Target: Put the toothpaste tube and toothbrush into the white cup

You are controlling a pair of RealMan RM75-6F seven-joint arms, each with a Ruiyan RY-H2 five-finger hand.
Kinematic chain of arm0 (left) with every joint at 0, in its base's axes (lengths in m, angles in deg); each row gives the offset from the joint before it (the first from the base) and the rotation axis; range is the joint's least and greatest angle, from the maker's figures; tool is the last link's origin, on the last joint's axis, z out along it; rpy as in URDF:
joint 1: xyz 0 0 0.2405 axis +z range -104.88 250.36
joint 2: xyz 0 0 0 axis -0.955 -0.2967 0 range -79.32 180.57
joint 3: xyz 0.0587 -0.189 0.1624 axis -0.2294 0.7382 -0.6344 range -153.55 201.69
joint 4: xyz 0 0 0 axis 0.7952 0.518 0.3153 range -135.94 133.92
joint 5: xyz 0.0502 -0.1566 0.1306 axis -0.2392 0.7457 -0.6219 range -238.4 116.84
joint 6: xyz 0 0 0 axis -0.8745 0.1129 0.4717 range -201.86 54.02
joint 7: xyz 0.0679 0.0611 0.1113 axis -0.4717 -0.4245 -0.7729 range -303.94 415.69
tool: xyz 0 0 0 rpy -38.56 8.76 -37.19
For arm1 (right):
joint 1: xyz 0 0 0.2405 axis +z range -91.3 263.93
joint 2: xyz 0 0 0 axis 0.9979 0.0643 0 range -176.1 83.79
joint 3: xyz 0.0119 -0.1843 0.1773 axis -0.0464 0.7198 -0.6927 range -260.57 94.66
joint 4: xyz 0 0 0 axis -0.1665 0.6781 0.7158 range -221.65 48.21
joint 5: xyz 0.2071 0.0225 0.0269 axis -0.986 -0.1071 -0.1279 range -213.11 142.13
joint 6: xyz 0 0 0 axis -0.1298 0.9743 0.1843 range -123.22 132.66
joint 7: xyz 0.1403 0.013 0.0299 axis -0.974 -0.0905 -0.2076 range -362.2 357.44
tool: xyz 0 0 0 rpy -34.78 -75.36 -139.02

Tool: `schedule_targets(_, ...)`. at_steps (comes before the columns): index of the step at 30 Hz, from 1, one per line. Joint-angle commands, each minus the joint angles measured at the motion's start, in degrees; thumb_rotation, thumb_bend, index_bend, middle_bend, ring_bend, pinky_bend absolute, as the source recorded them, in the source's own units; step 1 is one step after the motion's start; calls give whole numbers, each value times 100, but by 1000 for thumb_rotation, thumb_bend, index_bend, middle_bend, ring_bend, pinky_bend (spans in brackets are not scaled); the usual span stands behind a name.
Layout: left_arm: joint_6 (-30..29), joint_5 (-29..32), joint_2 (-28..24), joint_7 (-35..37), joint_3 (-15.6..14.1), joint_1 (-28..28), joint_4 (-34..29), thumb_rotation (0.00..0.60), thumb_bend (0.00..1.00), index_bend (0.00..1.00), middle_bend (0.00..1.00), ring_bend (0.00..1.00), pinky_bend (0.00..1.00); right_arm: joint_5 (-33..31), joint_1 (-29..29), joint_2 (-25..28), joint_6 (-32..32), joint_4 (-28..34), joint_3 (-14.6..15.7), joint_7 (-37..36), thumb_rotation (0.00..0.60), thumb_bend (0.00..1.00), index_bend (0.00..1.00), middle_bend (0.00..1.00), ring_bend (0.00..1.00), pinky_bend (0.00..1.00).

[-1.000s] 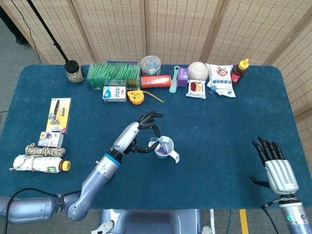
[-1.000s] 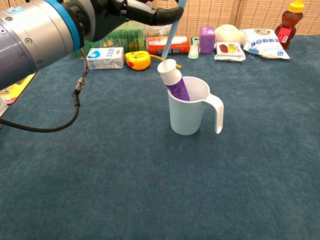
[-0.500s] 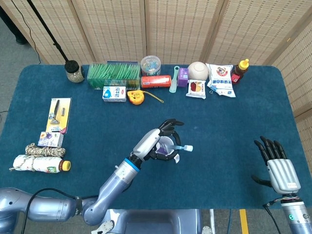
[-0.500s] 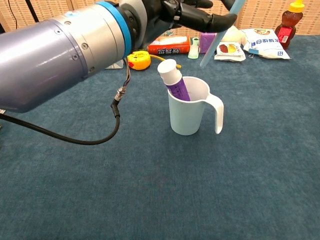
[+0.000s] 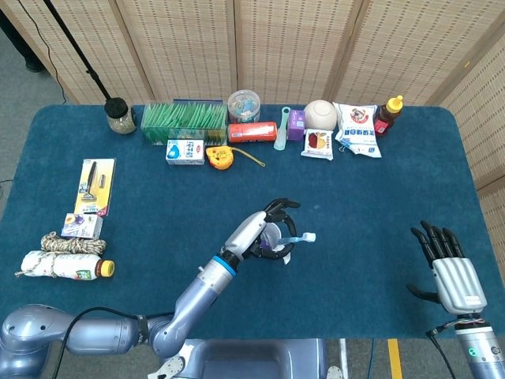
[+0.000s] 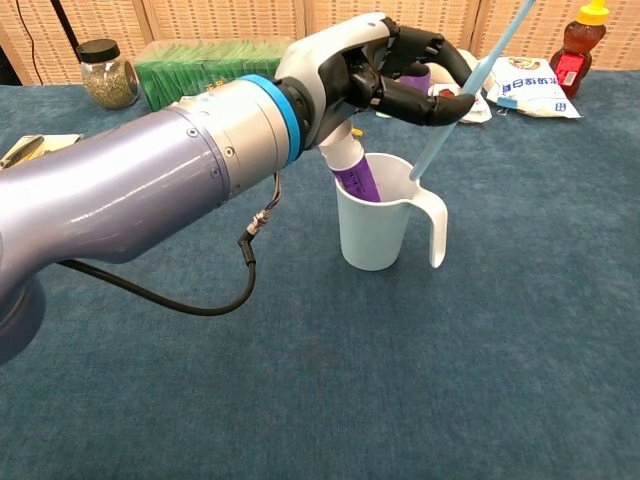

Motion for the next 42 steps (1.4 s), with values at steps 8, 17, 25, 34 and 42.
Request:
schedule_targets(8, 148, 103, 127, 9, 4, -41, 264, 600, 368, 541, 179, 36, 169, -13, 5, 1, 9, -3, -2, -6, 600, 0, 0, 0, 0, 0)
schedule_targets(17, 195, 243, 117, -120, 99, -75, 223, 600, 368, 535, 179, 32, 169, -4, 9, 4, 11, -3, 2, -18, 600, 0, 0, 0, 0, 0)
schedule_targets(25, 82, 344, 45, -555, 188, -165, -51, 600, 369, 524, 179, 28, 169, -12, 10, 5, 10, -9, -1, -30, 600, 0, 0, 0, 0, 0)
schedule_targets(34, -116, 369, -45, -825, 324, -206, -447, 600, 367, 523, 179, 26, 169, 0, 15, -1, 20, -12, 10, -23, 600, 0, 0, 0, 0, 0)
schedule_targets(42, -154, 595, -61, -1090, 298, -250, -392, 600, 367, 519, 178, 21, 169, 10, 6, 7, -3, 7, 12, -22, 600, 0, 0, 0, 0, 0)
